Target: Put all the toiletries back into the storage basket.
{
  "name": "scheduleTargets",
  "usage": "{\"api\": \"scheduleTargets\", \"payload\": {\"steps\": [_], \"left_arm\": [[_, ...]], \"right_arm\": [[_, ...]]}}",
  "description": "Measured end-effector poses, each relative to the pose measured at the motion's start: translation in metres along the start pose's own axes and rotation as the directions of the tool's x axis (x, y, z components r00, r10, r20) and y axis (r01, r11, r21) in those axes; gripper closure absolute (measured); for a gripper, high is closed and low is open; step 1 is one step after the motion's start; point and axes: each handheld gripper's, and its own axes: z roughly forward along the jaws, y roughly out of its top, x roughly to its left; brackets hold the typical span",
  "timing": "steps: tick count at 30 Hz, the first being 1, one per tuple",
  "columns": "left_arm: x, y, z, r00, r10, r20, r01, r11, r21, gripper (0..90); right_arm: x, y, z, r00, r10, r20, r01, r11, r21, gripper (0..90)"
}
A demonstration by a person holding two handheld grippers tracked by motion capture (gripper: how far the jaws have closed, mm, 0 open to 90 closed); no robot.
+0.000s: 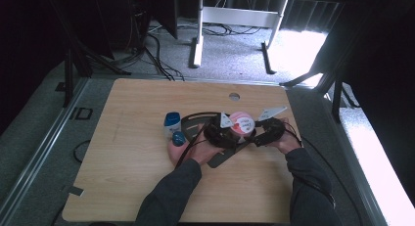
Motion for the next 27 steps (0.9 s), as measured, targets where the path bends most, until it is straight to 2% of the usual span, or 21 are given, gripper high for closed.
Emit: {"api": "scheduleTargets", "payload": {"steps": [11, 18, 21, 24, 27], "left_arm": [[-0.002, -0.004, 0.01, 0.9998, -0.017, 0.011, 0.017, 0.9996, 0.021, 26.4], [-0.004, -0.011, 0.016, 0.9997, -0.016, 0.018, 0.015, 0.9989, 0.045, 28.5], [-0.004, -0.014, 0.017, 0.9993, -0.031, 0.022, 0.031, 0.999, 0.032, 29.7], [-0.006, -0.014, 0.017, 0.9996, -0.024, 0.016, 0.024, 0.9992, 0.033, 30.6], [-0.005, -0.014, 0.017, 0.9996, -0.021, 0.02, 0.02, 0.9992, 0.033, 31.6]], "right_arm": [[0.0, -0.007, 0.007, 0.9997, 0.014, 0.021, -0.015, 0.999, 0.046, 20.0], [0.001, -0.011, 0.008, 0.9997, -0.009, 0.023, 0.007, 0.995, 0.095, 23.1], [0.002, -0.013, 0.009, 0.9993, -0.025, 0.026, 0.022, 0.993, 0.12, 23.6], [0.002, -0.013, 0.006, 0.9984, -0.037, 0.041, 0.032, 0.992, 0.119, 24.6], [0.001, -0.01, -0.006, 0.9983, -0.021, 0.054, 0.018, 0.998, 0.067, 24.8]]}}
